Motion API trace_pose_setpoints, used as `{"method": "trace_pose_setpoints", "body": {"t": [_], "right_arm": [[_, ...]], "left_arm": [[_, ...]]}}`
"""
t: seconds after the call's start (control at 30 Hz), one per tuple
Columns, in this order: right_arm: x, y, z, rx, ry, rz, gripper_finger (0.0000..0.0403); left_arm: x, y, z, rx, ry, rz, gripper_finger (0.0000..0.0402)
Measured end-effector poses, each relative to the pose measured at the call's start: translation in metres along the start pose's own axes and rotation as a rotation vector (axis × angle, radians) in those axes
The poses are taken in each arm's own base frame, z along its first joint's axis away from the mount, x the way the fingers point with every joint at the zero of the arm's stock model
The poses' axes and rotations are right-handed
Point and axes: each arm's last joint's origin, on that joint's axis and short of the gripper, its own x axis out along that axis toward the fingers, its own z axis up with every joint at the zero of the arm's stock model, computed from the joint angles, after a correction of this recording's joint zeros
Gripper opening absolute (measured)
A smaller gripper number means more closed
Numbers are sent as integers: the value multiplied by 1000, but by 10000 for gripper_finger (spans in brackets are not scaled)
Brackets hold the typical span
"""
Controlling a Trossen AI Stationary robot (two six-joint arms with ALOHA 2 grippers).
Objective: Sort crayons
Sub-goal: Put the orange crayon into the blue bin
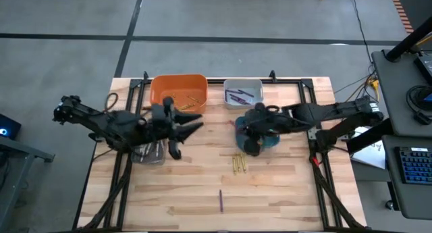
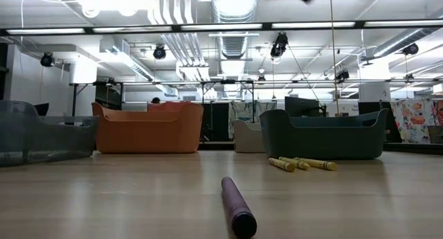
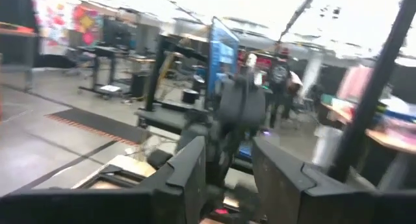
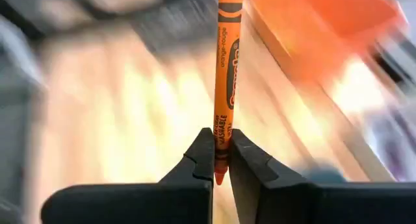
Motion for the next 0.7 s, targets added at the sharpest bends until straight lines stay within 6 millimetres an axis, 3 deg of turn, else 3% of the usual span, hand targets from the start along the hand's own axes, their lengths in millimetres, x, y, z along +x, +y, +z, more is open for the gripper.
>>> {"method": "trace_pose_setpoints", "body": {"t": [0.23, 0.47, 0.7], "right_arm": [[33, -54, -37, -113, 523, -275, 13], [72, -74, -68, -299, 718, -269, 13], [87, -79, -94, -400, 769, -199, 13]], "left_arm": [[-11, 8, 11, -47, -23, 48, 111], [-11, 7, 9, -75, -2, 49, 111], [-17, 4, 9, -86, 11, 39, 111]]}}
